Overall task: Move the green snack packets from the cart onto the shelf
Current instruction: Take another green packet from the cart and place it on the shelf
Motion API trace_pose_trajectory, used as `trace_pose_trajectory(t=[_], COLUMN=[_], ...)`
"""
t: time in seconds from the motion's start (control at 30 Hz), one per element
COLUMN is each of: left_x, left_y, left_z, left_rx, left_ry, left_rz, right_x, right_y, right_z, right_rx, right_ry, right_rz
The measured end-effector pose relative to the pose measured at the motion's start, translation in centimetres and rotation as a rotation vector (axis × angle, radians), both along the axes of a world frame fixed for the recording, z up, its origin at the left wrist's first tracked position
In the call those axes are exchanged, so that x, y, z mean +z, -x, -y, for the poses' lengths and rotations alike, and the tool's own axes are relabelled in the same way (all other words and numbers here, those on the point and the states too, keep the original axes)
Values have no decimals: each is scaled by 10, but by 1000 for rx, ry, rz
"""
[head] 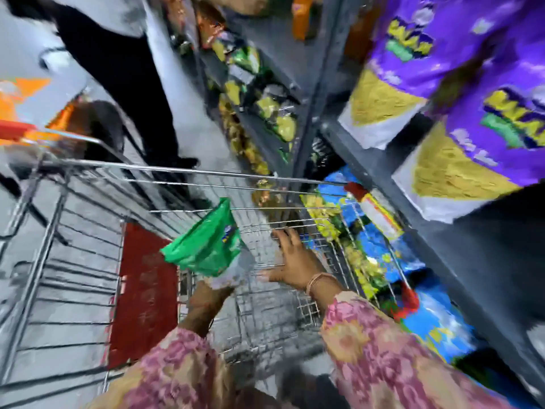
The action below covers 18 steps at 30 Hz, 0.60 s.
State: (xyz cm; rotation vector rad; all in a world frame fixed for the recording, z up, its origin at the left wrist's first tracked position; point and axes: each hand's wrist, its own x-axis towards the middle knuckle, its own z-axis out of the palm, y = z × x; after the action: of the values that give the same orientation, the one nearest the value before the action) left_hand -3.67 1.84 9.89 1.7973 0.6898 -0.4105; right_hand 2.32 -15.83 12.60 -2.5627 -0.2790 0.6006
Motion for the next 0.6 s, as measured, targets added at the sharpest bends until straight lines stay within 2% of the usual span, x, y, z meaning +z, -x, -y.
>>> trace_pose_trajectory(t=[0.1, 0.27, 0.33, 0.4, 0.5, 0.6], left_x=[-25, -84, -103, -116, -129, -152], left_y=[-7, -27, -37, -47, -60, -56], left_z=[-16, -23, -21, -17, -19, -31], left_rx=[144, 343, 420, 485, 485, 456], left_ry=[-52, 109, 150, 239, 253, 230], left_rz=[-202, -186, -210, -134, -18, -53], right_x=[-24, -86, -108, -122, -139, -146], right_y=[-36, -94, -111, -121, -125, -113], right_z=[-19, -44, -54, -65, -83, -93], right_rx=[166, 303, 231, 117, -11, -138], right_ry=[101, 121, 76, -31, -229, -354], right_rz=[-58, -237, -310, -393, -520, -539])
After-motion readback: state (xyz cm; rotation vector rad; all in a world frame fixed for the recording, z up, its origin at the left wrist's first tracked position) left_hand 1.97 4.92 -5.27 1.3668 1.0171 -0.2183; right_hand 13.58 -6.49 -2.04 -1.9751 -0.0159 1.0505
